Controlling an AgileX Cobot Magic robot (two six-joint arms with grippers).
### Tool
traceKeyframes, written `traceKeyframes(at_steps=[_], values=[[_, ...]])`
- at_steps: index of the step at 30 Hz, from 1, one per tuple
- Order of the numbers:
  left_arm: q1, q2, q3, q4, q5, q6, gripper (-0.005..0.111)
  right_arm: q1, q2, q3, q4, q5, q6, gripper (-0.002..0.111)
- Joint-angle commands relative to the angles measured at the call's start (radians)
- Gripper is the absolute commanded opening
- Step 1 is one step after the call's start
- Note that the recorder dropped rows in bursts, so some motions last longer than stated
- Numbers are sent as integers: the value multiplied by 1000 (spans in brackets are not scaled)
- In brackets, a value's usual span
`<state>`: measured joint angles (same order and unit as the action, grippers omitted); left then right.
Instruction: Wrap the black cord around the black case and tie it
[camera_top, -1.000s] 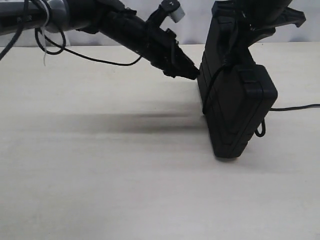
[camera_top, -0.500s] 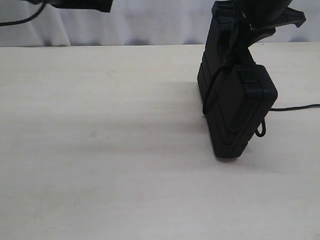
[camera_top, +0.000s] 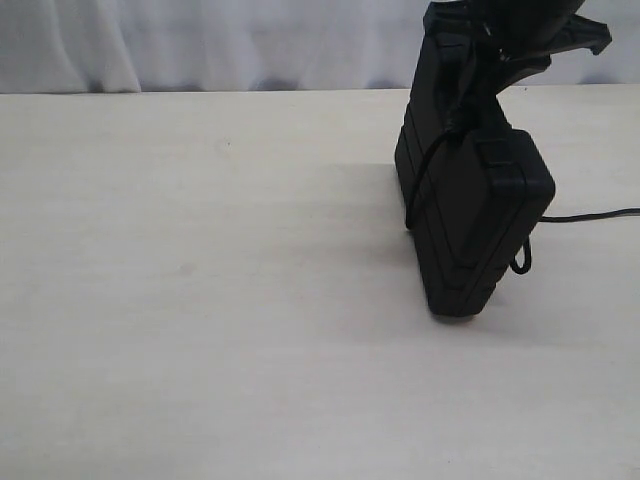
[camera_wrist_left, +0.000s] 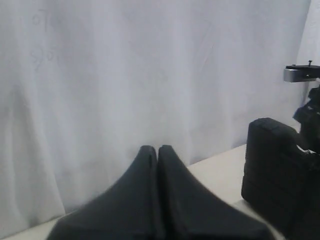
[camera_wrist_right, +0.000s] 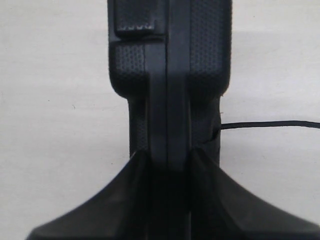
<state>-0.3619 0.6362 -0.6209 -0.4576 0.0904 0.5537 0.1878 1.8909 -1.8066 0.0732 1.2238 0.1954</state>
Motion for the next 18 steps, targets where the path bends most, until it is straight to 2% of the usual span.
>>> traceKeyframes(at_steps=[1,5,18], values=[[-4,-119,9,-3,132,-9,0,0,-4,-5,-2,-3,1,4],[-4,-160,9,2,167,-9,0,0,-4,-5,-2,-3,1,4],[-4,-169,11,12,162,-4,0,0,-4,-5,-2,-3,1,4]])
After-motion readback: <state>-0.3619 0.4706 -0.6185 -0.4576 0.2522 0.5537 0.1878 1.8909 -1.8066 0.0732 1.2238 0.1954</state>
